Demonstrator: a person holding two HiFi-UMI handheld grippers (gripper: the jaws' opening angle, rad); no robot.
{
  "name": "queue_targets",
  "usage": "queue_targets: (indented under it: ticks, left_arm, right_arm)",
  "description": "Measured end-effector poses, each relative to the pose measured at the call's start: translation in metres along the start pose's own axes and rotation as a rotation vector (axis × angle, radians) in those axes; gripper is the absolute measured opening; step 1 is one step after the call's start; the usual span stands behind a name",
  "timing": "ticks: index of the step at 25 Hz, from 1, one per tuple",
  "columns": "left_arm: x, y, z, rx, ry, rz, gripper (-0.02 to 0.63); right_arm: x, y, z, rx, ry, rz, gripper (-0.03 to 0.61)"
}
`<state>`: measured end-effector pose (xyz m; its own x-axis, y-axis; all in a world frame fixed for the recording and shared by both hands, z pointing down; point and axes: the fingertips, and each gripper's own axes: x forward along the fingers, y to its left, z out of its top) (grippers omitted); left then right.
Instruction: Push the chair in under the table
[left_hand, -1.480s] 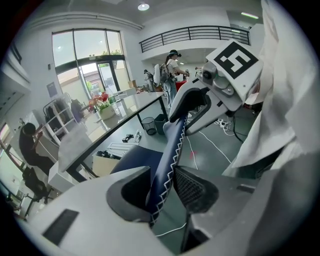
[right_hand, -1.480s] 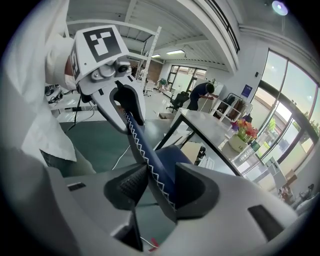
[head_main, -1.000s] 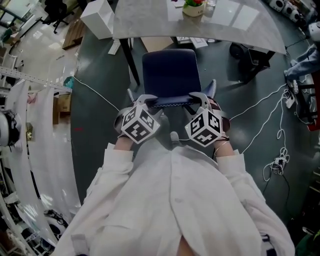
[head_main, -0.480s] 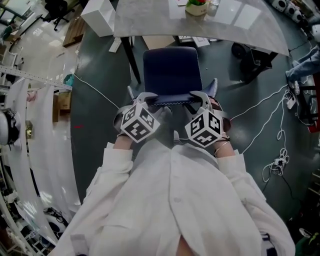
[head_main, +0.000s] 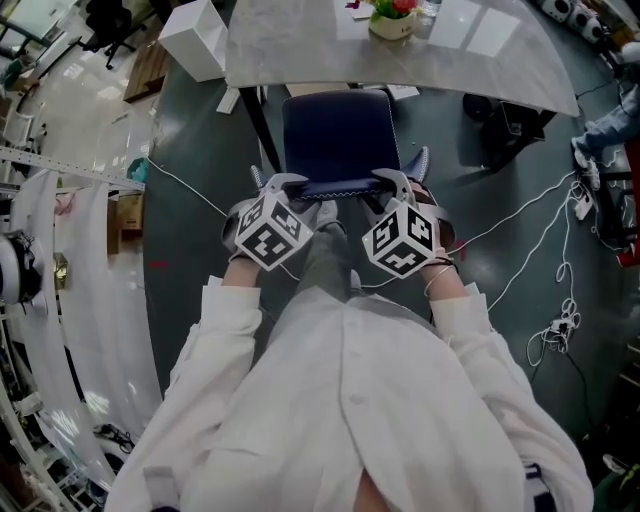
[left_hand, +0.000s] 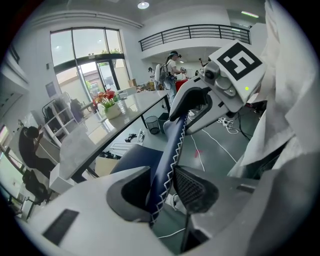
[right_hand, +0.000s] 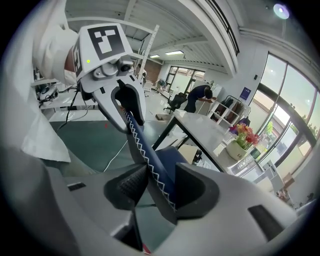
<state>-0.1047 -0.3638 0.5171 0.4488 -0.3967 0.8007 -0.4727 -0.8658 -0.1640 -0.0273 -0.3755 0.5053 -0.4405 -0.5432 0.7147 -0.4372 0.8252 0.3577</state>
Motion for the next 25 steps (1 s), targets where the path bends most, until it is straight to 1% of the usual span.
queue_targets:
  ticks: [15, 25]
  left_arm:
    - [0.019, 0.078, 0.006, 0.014, -0.003, 0.014, 0.146]
    - [0.026, 0.098, 0.012, 0.021, -0.010, 0.008, 0.146]
  right_arm:
    - [0.052, -0.053, 0.030, 0.014, 0.011, 0.007, 0.167]
    - [0.064, -0.071, 0.037, 0.005, 0.013, 0.009, 0.167]
